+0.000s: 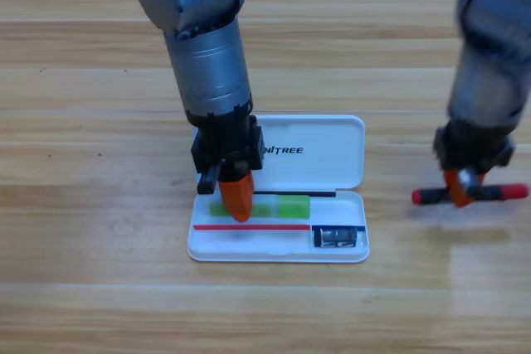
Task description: Clean up eraser and pencils
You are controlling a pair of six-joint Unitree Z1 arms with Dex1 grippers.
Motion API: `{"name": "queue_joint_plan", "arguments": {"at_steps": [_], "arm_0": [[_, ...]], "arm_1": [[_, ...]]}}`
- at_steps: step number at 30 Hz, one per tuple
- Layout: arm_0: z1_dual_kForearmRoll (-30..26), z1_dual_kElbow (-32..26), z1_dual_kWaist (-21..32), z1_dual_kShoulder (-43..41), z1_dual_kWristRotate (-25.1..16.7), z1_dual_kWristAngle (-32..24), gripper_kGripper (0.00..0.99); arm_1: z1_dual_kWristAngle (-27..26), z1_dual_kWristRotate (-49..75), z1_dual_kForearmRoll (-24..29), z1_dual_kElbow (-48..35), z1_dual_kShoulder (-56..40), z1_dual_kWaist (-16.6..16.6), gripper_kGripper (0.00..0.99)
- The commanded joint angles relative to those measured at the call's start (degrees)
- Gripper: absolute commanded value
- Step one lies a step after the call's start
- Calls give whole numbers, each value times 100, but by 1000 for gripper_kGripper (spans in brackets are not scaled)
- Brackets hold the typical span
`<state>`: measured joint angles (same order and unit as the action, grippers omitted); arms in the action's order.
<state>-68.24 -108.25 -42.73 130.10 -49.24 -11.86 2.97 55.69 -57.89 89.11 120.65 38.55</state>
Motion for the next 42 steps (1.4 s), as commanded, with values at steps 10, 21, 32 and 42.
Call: {"name": "queue_joint_plan", "arguments": {"at_steps": [10,21,32,42], "arm_0": [[285,506,-122,271,46,88,0],[277,454,-130,235,266,96,109],[224,489,-122,192,354,167,990],[-207,137,-122,-266,363,290,990]], "arm_1": [[-253,-471,-556,18,-1087,689,0],[-235,-480,-556,1,-1052,698,0],[-244,-480,-548,9,-982,698,0],[-244,-656,-548,449,-349,917,0]]}}
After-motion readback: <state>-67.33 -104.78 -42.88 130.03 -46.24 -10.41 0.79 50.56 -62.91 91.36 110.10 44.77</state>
